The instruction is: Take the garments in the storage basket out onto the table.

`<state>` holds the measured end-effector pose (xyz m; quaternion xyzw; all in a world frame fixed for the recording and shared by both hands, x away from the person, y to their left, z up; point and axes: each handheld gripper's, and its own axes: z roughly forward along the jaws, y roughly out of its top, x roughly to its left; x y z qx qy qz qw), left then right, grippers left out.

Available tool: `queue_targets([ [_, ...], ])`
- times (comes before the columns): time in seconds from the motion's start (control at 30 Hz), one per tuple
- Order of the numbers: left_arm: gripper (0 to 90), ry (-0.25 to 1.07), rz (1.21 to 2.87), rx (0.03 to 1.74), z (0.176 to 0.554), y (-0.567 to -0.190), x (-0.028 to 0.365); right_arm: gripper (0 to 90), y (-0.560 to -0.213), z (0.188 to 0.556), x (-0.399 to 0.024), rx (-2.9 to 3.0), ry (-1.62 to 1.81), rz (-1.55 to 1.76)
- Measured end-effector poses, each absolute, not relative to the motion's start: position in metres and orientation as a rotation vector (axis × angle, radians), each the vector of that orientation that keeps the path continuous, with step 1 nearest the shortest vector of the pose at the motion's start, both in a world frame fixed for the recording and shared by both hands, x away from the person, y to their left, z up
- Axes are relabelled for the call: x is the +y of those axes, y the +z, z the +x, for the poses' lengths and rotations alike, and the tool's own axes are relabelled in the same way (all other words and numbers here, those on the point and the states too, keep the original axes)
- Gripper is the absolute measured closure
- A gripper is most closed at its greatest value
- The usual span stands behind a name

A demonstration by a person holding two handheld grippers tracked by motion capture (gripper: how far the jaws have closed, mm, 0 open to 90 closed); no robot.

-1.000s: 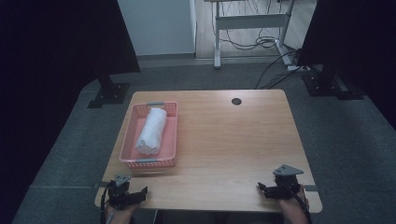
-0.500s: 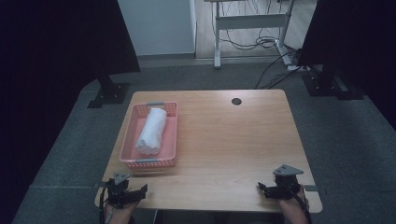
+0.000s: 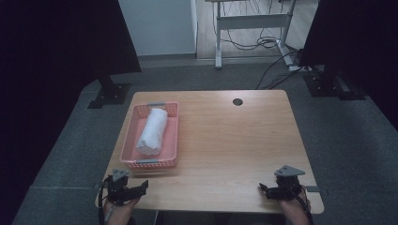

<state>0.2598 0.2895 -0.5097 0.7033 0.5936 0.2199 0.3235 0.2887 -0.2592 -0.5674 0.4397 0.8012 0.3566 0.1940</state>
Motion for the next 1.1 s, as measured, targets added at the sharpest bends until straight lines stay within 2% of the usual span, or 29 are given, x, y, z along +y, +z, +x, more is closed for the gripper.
queue_targets([
  [0.77,10.1,0.589,1.83,1.517,0.269,-0.487,0.285,7.6,-0.567,0.289,-0.259,2.247,0.999,1.231],
  [1.1,10.0,0.523,1.765,1.485,0.271,-0.48,0.286,7.6,-0.567,0.289,-0.259,2.248,0.999,1.232],
])
